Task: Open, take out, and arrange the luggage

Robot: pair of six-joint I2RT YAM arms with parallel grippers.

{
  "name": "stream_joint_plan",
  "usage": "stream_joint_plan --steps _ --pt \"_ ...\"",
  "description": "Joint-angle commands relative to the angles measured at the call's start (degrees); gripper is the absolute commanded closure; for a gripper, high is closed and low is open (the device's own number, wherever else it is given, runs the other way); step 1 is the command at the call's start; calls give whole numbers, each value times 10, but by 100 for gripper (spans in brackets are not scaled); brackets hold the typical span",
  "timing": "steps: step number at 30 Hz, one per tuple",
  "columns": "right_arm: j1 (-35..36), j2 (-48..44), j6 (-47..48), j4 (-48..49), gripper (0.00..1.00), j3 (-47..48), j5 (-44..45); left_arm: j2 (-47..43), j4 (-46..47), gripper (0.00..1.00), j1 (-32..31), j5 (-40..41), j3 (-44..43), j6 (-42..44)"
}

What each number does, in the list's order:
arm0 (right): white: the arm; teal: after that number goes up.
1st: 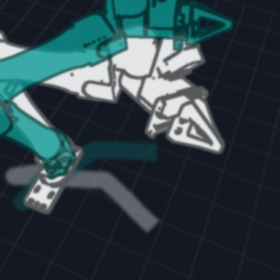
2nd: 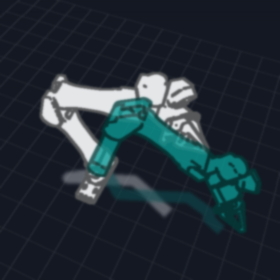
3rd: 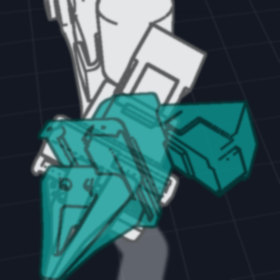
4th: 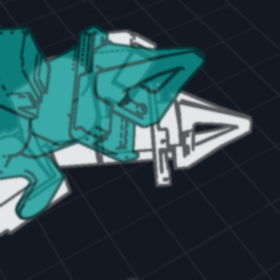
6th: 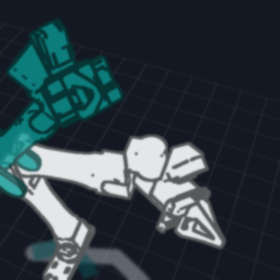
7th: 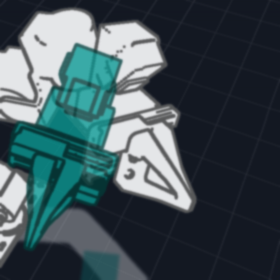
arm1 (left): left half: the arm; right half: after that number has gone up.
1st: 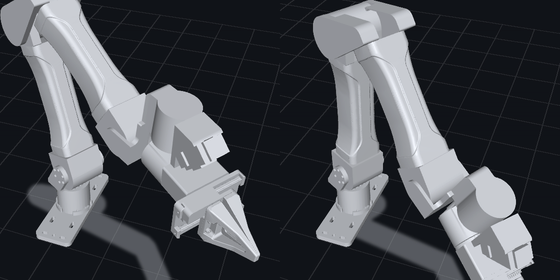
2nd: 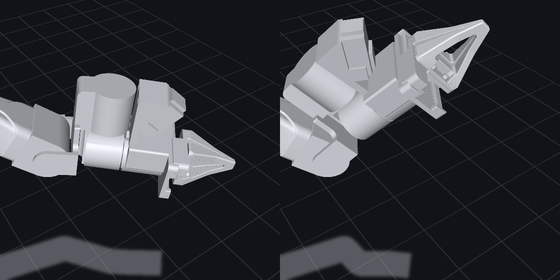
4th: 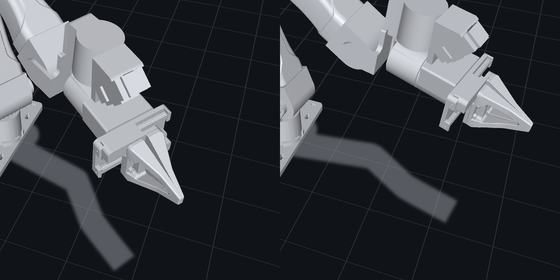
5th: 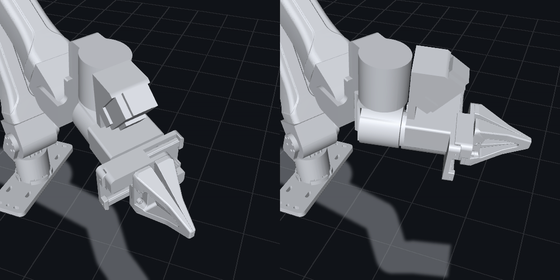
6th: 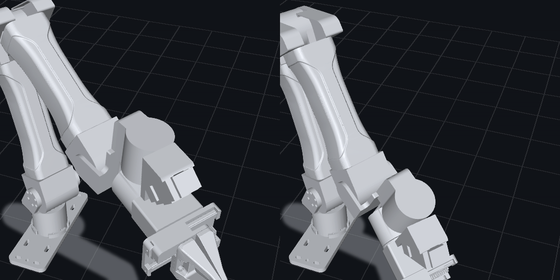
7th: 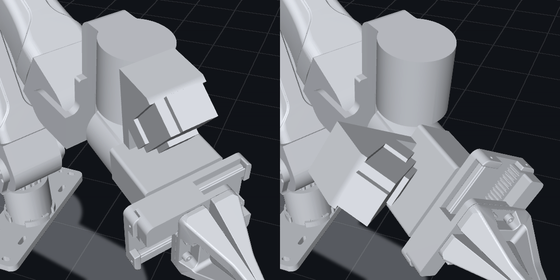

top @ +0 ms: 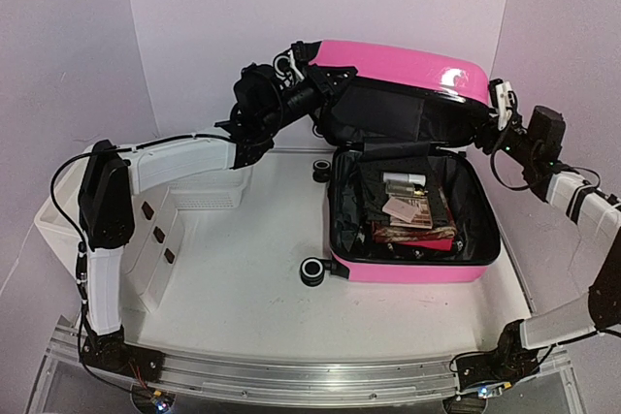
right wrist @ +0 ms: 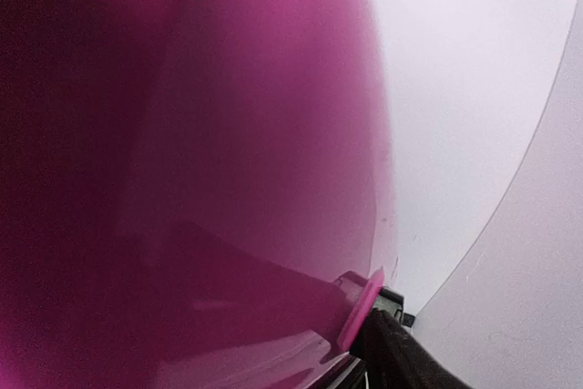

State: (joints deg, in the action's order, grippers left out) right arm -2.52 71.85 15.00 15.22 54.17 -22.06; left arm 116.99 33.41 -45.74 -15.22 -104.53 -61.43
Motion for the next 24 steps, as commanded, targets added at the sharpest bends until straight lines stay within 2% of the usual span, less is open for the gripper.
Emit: stream_joint_plan --steps 1,4,8,13,15,19,20,22,24 --pt "2 17 -54 50 54 35 -50 -2 -1 100 31 52 -42 54" --pt "2 18 -66 50 72 31 -43 -3 0 99 30 26 -30 54" --pt "2 13 -93 39 99 30 -25 -29 0 85 30 -9 29 68" --pt "2 -9 -110 -13 100 40 44 -97 -8 60 20 -55 139 119" --pt "2 -16 -125 -56 100 56 89 -128 -19 56 13 -75 190 143" --pt "3 -17 -132 -140 100 101 124 -199 -64 46 -6 -92 302 211" --pt "3 -15 -137 -159 100 113 141 -215 -82 41 -12 -95 324 224" --pt "3 -12 -145 -205 100 140 180 -249 -132 37 -26 -102 356 273" --pt "4 -4 -146 -262 100 179 192 -283 -181 36 -66 -68 381 345"
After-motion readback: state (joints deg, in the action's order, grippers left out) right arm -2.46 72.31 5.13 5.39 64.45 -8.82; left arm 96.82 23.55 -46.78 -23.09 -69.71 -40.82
